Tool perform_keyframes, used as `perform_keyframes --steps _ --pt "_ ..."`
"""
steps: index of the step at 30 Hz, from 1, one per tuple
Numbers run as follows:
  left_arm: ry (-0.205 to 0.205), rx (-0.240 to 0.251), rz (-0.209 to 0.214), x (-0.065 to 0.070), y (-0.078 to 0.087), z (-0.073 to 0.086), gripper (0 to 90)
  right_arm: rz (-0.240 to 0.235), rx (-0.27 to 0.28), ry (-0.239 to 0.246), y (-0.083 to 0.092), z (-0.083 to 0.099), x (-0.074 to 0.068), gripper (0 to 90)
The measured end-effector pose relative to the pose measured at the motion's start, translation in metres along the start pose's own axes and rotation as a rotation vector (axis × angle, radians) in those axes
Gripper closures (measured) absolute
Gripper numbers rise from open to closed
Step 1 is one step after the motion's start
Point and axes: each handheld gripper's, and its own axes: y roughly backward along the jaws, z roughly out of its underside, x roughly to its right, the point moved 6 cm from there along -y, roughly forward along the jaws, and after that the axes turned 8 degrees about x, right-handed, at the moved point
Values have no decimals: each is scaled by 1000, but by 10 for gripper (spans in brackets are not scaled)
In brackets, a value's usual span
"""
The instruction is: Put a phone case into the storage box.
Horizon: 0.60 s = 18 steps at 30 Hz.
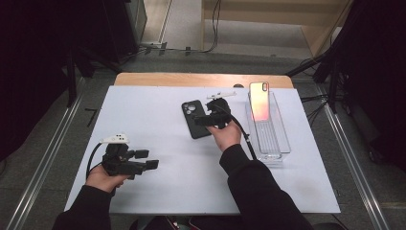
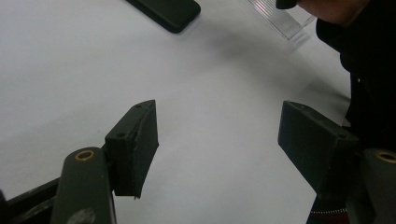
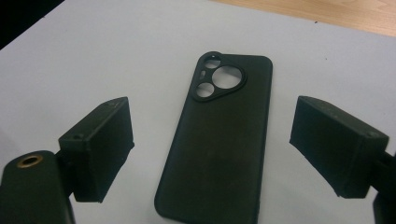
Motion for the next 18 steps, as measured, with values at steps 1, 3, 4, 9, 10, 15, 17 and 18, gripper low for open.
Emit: perform_keyframes --steps 1,3,4,9,10,15,17,18 --pt "-3 0 -1 0 0 0 294 2 3 -1 -2 -1 1 115" --pt "-8 1 -2 0 0 0 293 11 6 -8 -6 -3 1 108" --pt "-8 1 -3 0 0 0 294 15 7 -7 -7 -4 1 106" --pt "-9 0 -3 0 0 0 293 30 14 11 -14 -9 3 74" --pt "-5 0 -1 0 0 0 293 33 18 7 -15 -10 3 22" --pt "6 -2 5 1 -1 0 293 41 13 -7 -22 -10 4 0" --pt "0 0 6 1 -1 -1 293 53 6 -4 -25 -9 5 0" --pt "1 0 7 1 -1 -1 293 61 3 -8 -26 -9 6 0"
